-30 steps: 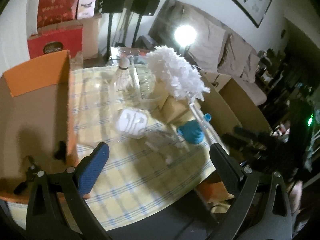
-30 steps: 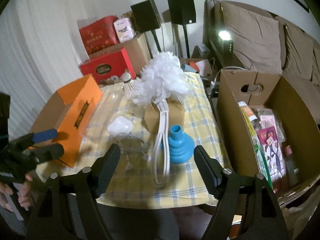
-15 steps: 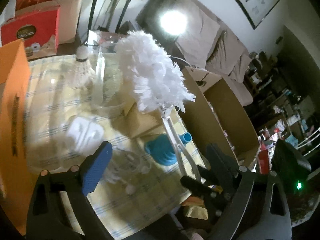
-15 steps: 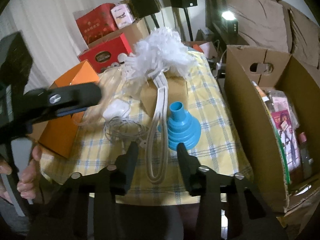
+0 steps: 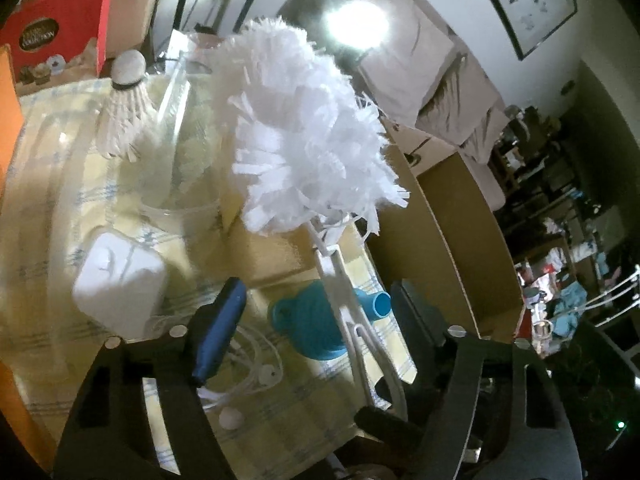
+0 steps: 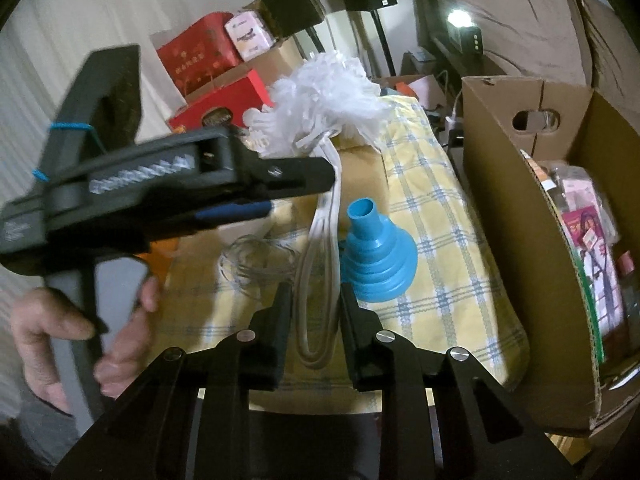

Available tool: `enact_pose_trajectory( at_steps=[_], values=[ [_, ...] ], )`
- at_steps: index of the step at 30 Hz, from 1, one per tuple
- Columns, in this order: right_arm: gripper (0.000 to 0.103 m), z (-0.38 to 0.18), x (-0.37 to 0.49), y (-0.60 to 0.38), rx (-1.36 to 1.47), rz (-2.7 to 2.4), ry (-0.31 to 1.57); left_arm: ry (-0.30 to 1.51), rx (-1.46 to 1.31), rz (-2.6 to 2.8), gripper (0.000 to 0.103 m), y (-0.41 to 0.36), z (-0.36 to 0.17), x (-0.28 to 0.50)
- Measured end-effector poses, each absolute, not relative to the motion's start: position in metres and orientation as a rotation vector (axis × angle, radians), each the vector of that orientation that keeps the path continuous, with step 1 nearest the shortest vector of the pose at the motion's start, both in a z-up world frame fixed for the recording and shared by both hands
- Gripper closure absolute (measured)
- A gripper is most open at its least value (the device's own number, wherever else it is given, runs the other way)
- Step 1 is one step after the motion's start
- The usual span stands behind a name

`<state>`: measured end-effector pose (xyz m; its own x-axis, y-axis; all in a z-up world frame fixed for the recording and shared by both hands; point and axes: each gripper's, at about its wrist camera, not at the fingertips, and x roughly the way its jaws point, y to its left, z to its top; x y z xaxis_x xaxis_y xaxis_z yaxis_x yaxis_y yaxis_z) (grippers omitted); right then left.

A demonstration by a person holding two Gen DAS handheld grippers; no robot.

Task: Organize objects
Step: 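Reach the right tool to the white feather duster handle and grasp it, then carry the feather duster into the orange box and open the right tool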

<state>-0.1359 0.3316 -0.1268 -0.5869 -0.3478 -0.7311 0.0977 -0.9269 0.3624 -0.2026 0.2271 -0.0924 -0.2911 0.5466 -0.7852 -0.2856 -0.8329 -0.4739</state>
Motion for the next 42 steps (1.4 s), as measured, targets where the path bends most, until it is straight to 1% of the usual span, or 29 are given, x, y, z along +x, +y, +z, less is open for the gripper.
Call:
enact_pose_trajectory(
  at_steps=[1,2,7,9,11,12,14,16,18,19,20,21,26,34,42],
  values=[
    [0.081,-0.127,-0.135,0.332,1.271,-2.556,-0.43,-0.335,-1.449,2.146,0.043,0.228,-0.094,-0.203],
    [0.081,-0.127,-0.135,0.332,1.272,-2.552,-0.442,-0.34,-1.453,2.146,0.045,0.229,-0.096,-0.204],
    [0.08,-0.127,-0.134,0.33,1.272,-2.546,-0.441,-0.459,-1.467,2.093,0.049,0.222,-0.11,-0.208],
    [0.081,-0.127,-0.133,0.328,1.273,-2.545,-0.431,-0.492,-1.464,2.075,0.053,0.219,-0.112,-0.21],
    [0.081,-0.127,-0.133,0.326,1.272,-2.541,-0.428,-0.504,-1.454,2.063,0.063,0.218,-0.112,-0.212],
    [0.081,-0.127,-0.133,0.325,1.272,-2.541,-0.425,-0.504,-1.449,2.066,0.065,0.218,-0.11,-0.212],
    [0.081,-0.127,-0.132,0.323,1.27,-2.541,-0.419,-0.498,-1.438,2.073,0.078,0.218,-0.107,-0.212],
    [0.081,-0.126,-0.132,0.32,1.266,-2.544,-0.412,-0.479,-1.435,2.091,0.079,0.218,-0.103,-0.211],
    [0.083,-0.124,-0.131,0.317,1.258,-2.546,-0.403,-0.476,-1.427,2.092,0.085,0.216,-0.1,-0.208],
    [0.085,-0.122,-0.129,0.315,1.249,-2.546,-0.396,-0.477,-1.424,2.093,0.085,0.215,-0.099,-0.207],
    [0.092,-0.121,-0.129,0.312,1.245,-2.543,-0.393,-0.477,-1.419,2.097,0.085,0.214,-0.096,-0.205],
    [0.094,-0.119,-0.129,0.31,1.242,-2.539,-0.389,-0.464,-1.411,2.11,0.085,0.215,-0.093,-0.203],
    [0.094,-0.113,-0.122,0.299,1.221,-2.546,-0.35,-0.419,-1.385,2.152,0.085,0.214,-0.082,-0.193],
    [0.094,-0.094,-0.111,0.285,1.173,-2.545,-0.314,-0.394,-1.286,2.225,0.086,0.198,-0.043,-0.169],
    [0.094,-0.068,-0.104,0.252,1.097,-2.509,-0.234,-0.476,-1.221,2.309,0.086,0.149,-0.014,-0.156]
  ],
)
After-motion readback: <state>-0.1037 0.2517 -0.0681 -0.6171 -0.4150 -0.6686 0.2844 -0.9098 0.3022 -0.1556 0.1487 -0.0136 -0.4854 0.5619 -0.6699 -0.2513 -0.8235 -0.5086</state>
